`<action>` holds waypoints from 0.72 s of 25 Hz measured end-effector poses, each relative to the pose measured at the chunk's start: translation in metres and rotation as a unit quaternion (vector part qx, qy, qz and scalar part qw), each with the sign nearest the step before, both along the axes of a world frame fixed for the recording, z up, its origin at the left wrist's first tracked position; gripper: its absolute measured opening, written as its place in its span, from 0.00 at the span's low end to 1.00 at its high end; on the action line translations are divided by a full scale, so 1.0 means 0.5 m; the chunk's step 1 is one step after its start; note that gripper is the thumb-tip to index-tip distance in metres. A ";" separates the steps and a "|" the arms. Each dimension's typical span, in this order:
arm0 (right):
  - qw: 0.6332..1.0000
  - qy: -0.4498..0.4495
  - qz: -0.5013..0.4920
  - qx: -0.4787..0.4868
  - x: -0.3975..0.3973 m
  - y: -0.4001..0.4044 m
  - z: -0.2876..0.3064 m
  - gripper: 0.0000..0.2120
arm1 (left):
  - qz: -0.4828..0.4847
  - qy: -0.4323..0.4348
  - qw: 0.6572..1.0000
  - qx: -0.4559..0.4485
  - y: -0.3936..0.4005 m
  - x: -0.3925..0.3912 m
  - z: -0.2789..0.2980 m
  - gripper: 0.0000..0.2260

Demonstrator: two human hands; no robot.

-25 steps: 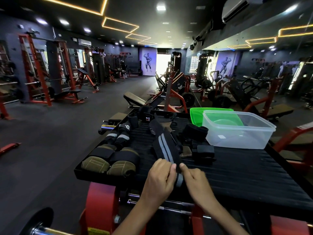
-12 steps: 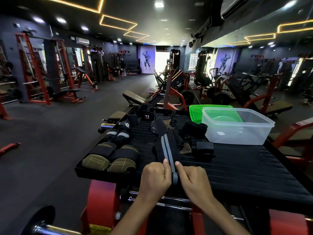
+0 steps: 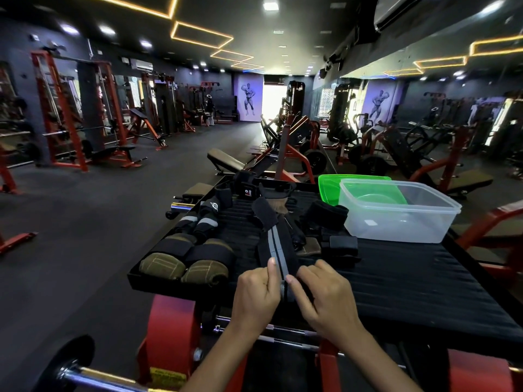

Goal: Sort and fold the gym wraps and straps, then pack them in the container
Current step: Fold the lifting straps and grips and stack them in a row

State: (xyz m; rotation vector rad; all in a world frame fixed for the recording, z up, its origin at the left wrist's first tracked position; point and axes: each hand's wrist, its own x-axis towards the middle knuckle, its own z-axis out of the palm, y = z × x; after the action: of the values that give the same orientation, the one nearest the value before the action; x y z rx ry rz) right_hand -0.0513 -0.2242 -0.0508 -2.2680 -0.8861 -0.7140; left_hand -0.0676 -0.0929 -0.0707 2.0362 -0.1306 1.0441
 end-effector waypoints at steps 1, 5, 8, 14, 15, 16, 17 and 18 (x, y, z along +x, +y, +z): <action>1.000 0.017 0.026 0.004 0.005 -0.005 -0.001 0.19 | -0.008 -0.001 1.000 -0.008 -0.003 0.003 -0.006 0.23; 0.976 0.163 -0.010 0.144 0.025 0.012 -0.009 0.28 | -0.054 -0.067 0.996 0.018 -0.006 0.000 -0.012 0.25; 0.989 0.116 -0.006 0.094 0.018 0.012 -0.011 0.25 | -0.043 -0.059 0.997 -0.001 0.001 0.004 -0.009 0.27; 0.985 0.113 0.020 0.128 0.023 0.008 0.011 0.25 | -0.025 -0.037 0.997 -0.064 -0.023 -0.005 0.008 0.21; 0.971 0.177 0.014 0.158 0.033 0.014 0.009 0.27 | -0.038 -0.055 0.997 -0.040 -0.021 -0.010 0.011 0.21; 0.958 0.228 0.013 0.171 0.037 0.016 0.006 0.28 | -0.050 -0.061 0.997 -0.023 -0.016 -0.013 0.013 0.21; 0.960 0.226 0.022 0.166 0.034 0.016 0.006 0.27 | -0.074 -0.063 0.995 -0.011 -0.010 -0.010 0.013 0.20; 0.975 0.171 0.026 0.143 0.027 0.013 0.009 0.25 | -0.077 -0.066 0.995 -0.004 -0.006 -0.008 0.010 0.19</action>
State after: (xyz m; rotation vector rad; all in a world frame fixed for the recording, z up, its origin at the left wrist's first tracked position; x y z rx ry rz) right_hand -0.0378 -0.2175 -0.0465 -2.0199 -0.6307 -0.3810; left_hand -0.0714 -0.0959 -0.0658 1.9162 -0.3471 1.0790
